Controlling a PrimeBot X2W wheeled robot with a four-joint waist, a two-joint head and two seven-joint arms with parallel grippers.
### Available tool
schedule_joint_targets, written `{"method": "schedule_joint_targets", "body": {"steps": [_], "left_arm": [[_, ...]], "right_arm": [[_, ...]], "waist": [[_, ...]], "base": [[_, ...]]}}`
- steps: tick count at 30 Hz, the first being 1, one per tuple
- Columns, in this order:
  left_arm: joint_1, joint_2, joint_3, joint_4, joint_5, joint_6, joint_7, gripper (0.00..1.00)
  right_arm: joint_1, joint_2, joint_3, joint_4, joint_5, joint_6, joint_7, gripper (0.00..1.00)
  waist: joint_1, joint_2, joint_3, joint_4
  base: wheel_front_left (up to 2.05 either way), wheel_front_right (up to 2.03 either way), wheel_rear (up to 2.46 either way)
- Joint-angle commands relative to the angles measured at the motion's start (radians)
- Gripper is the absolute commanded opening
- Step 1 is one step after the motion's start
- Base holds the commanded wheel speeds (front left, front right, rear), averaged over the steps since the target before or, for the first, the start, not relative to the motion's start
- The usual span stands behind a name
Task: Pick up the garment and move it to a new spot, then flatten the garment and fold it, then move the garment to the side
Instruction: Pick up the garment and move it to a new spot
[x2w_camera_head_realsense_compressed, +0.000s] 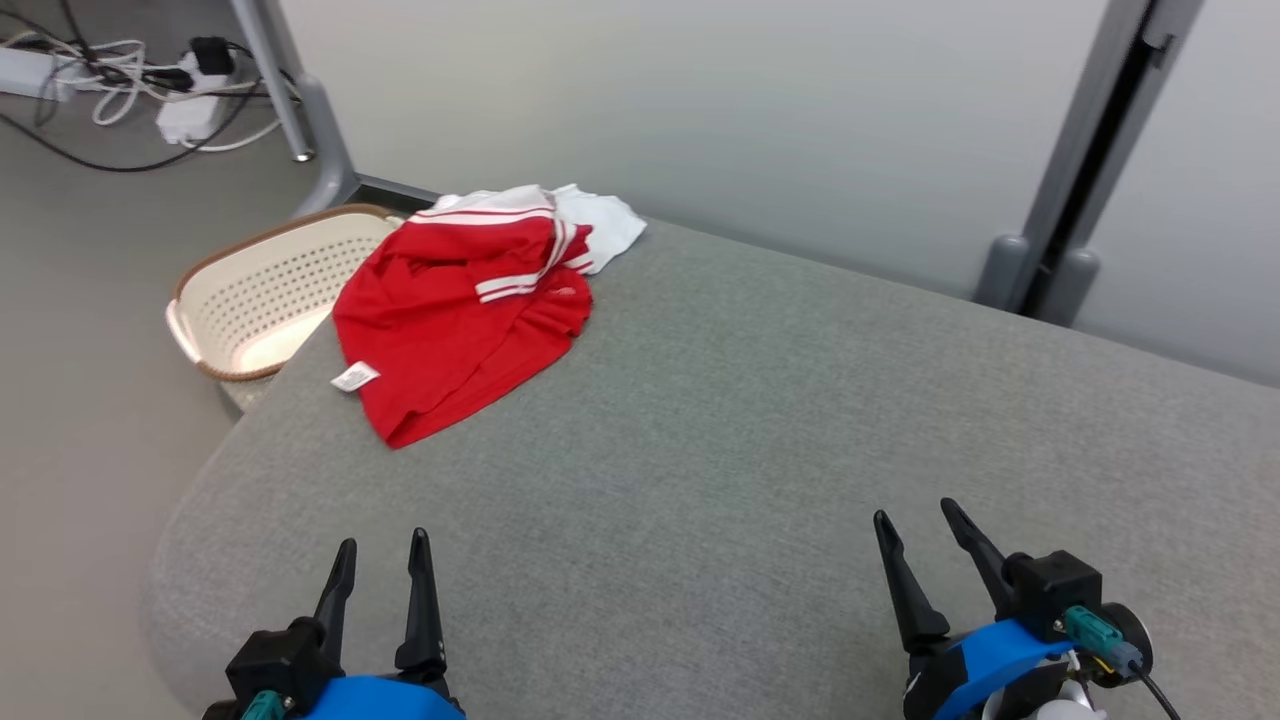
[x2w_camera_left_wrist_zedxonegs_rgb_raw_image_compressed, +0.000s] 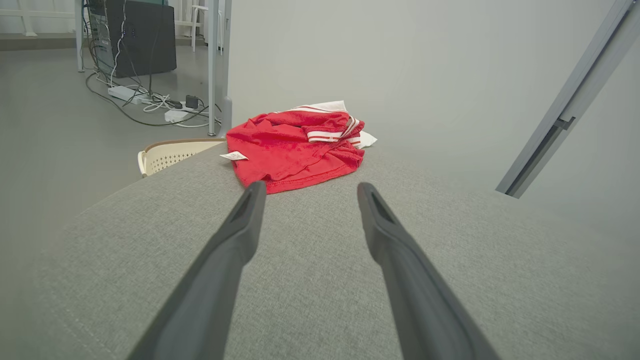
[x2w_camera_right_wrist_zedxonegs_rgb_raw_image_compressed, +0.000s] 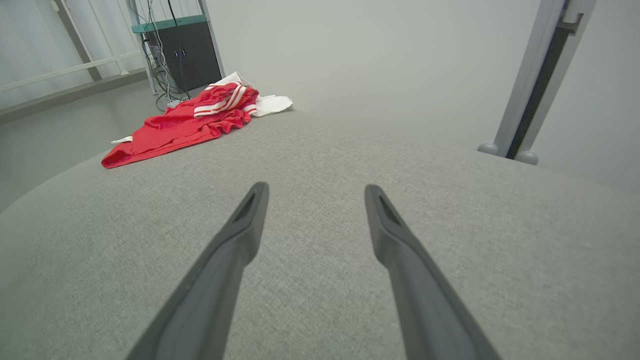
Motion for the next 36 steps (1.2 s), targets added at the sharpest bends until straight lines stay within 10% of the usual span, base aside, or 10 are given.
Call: {"method": "schedule_joint_targets", "body": {"steps": [1,17,36], "left_arm": [[0.003,-0.001,0.004,-0.005,0.005,-0.002,-0.003,1.0],[-0.037,0.016,0.076,-0.071,-0.005,-0.008,-0.003,1.0],[-0.724,0.37,0.222,-0.022,-0.013,-0.041,0.169,1.0]], "right_arm": [[0.011,-0.002,0.003,0.002,0.011,0.0,0.0,1.0],[-0.037,-0.003,0.0,-0.043,-0.04,0.0,0.0,1.0],[-0.209,-0.003,-0.005,-0.33,-0.211,0.0,0.136,1.0]], "waist": [[0.0,0.0,0.028,0.044],[0.0,0.0,0.1,0.011],[0.0,0.0,0.454,-0.229]], "base": [[0.0,0.0,0.0],[0.0,0.0,0.0],[0.0,0.0,0.0]]}}
